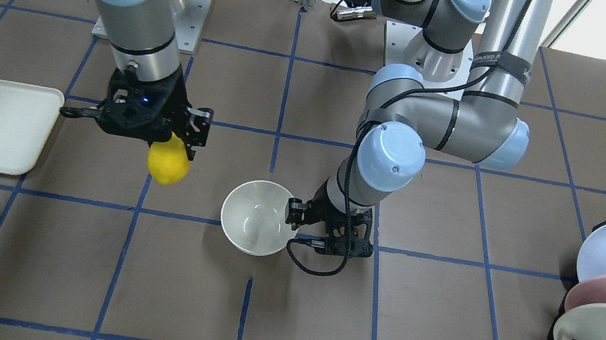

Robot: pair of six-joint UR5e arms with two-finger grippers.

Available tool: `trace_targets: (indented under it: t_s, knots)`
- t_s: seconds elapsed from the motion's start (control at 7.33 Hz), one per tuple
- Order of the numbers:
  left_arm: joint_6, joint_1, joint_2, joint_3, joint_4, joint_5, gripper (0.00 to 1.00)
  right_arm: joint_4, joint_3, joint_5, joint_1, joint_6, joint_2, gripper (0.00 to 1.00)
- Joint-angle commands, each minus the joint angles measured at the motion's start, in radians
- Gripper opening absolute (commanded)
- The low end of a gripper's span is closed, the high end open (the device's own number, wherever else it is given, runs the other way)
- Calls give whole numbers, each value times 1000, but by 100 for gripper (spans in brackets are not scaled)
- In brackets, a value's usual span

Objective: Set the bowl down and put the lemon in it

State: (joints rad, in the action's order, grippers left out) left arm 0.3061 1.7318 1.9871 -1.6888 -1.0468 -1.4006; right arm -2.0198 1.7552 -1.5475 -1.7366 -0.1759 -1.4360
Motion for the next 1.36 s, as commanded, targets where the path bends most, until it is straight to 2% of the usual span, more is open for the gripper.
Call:
trace_targets:
  t_s: [0.0, 0.14, 0.41, 0.55, 0.68, 0.95, 1.09, 1.23]
  knots:
    - [-74, -41, -51, 143, -202, -133, 100, -124, 1, -49, -128, -120, 104, 5]
    - [-111, -78, -68, 215, -316, -133, 100, -182, 1, -49, -162, -125, 165, 5]
    - [-270, -157, -132, 247, -399, -138, 100, -328, -3, -66, -234, -190, 273, 5]
    - [-303, -182, -164, 247, -433, -144, 100, -361, -3, -104, -251, -194, 307, 5]
    - [-305, -187, -207, 248, -456, -143, 100, -358, 1, -95, -253, -188, 318, 10]
    - [-303, -186, -301, 241, -539, -146, 100, -356, -3, -94, -253, -182, 371, 90]
    - [-303, -178, -338, 218, -576, -143, 100, -349, -8, -94, -253, -171, 367, 100]
    - [-298, -178, -346, 213, -576, -143, 100, -340, -11, -91, -242, -148, 343, 100]
